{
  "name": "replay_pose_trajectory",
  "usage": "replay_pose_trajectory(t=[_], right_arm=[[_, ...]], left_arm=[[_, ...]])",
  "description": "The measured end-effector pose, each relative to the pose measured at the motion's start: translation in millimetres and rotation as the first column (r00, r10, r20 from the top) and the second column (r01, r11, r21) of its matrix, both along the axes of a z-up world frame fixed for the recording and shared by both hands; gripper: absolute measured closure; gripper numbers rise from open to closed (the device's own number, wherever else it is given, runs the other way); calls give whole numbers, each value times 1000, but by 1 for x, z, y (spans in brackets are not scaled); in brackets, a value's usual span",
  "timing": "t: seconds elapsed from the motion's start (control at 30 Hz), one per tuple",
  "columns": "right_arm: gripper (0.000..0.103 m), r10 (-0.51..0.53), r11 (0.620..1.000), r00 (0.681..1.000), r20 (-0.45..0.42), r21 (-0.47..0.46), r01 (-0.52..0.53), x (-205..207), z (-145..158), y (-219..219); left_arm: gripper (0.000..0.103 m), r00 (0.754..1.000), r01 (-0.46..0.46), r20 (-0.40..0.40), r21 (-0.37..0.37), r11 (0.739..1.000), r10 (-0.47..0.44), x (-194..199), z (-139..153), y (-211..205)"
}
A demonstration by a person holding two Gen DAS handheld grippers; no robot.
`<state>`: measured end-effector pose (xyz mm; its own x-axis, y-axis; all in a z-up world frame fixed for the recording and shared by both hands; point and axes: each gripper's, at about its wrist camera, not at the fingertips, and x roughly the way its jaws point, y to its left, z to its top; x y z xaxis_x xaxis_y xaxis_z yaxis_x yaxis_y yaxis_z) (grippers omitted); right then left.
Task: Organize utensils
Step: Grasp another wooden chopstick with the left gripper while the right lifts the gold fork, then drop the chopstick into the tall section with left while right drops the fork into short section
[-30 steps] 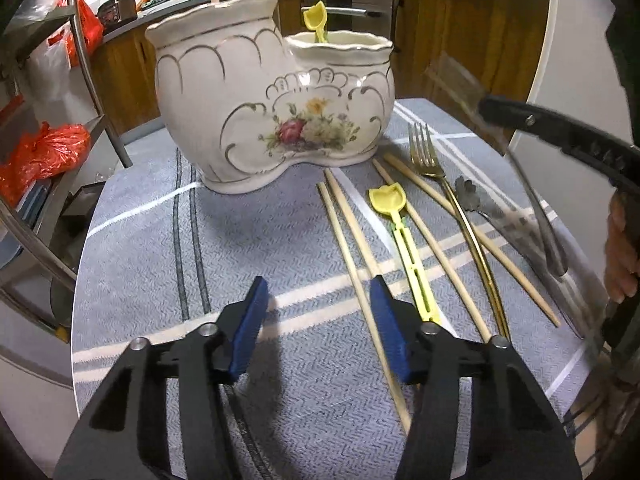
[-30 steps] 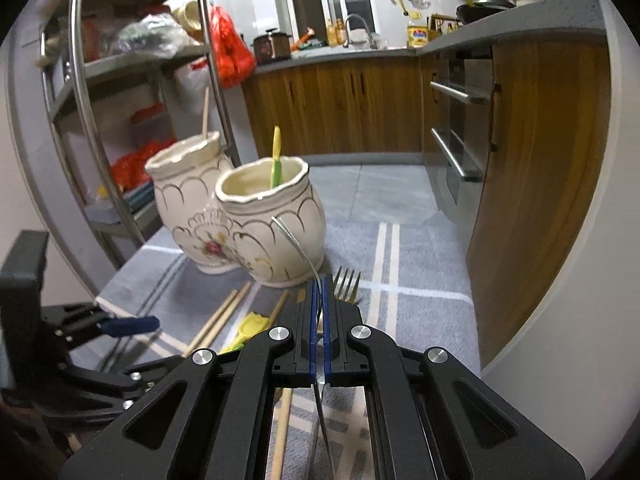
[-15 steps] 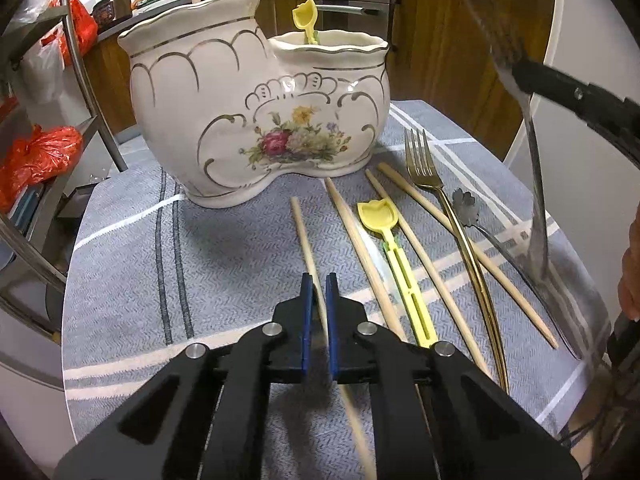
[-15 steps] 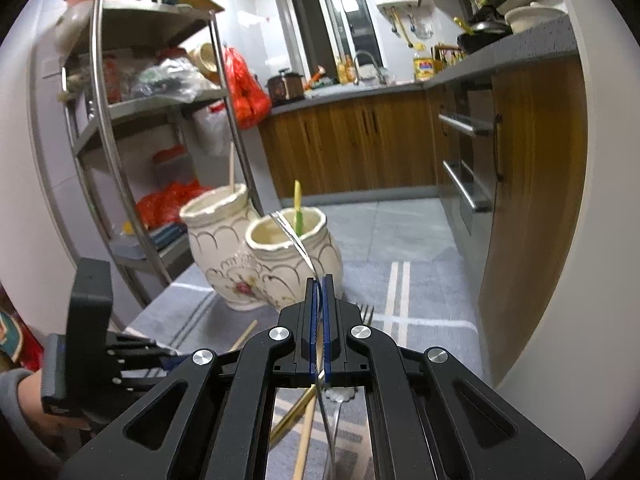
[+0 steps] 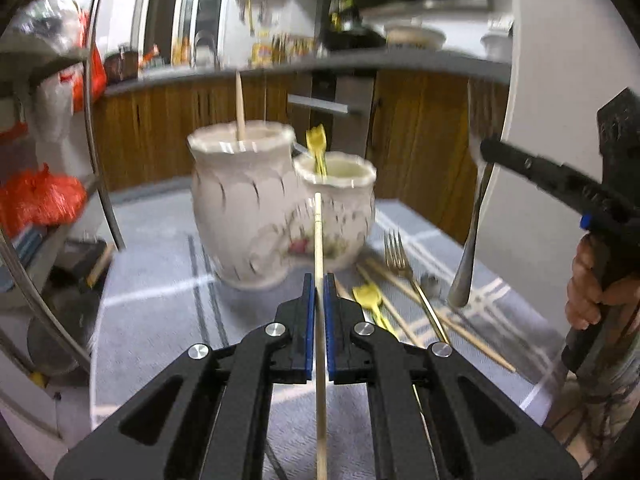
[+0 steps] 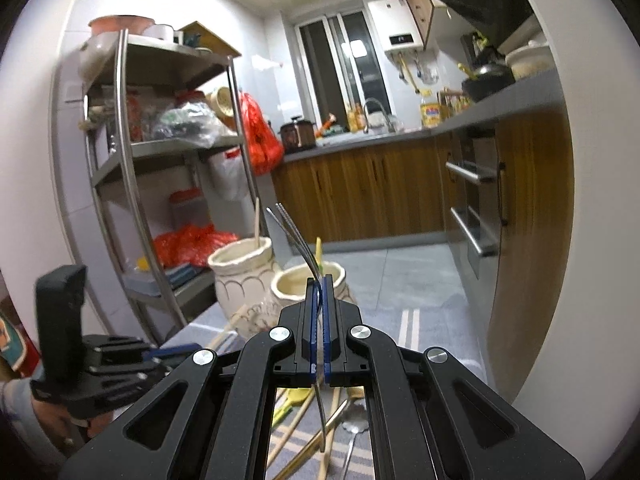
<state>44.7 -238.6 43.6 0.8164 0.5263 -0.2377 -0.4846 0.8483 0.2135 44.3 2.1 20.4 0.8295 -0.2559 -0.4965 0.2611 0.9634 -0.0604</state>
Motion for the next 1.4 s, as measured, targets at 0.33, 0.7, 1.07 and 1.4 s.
replay_pose_trajectory(t=[0.33,0.7,1.07,1.4], right_arm=[[100,-12,1000,999,35,18,12,-2,10,5],[100,-2,998,998,59,61,-1,29,42,21],[100,-59,986,992,111,159,40,65,64,25],[100,-106,977,992,65,194,92,97,42,25]], left_arm=[[99,989,10,147,-78,997,1,-7,21,12],[99,972,50,236,-120,992,-21,21,75,30],[99,950,13,307,-204,979,52,97,110,42],[99,909,-175,349,-178,968,229,157,95,37]])
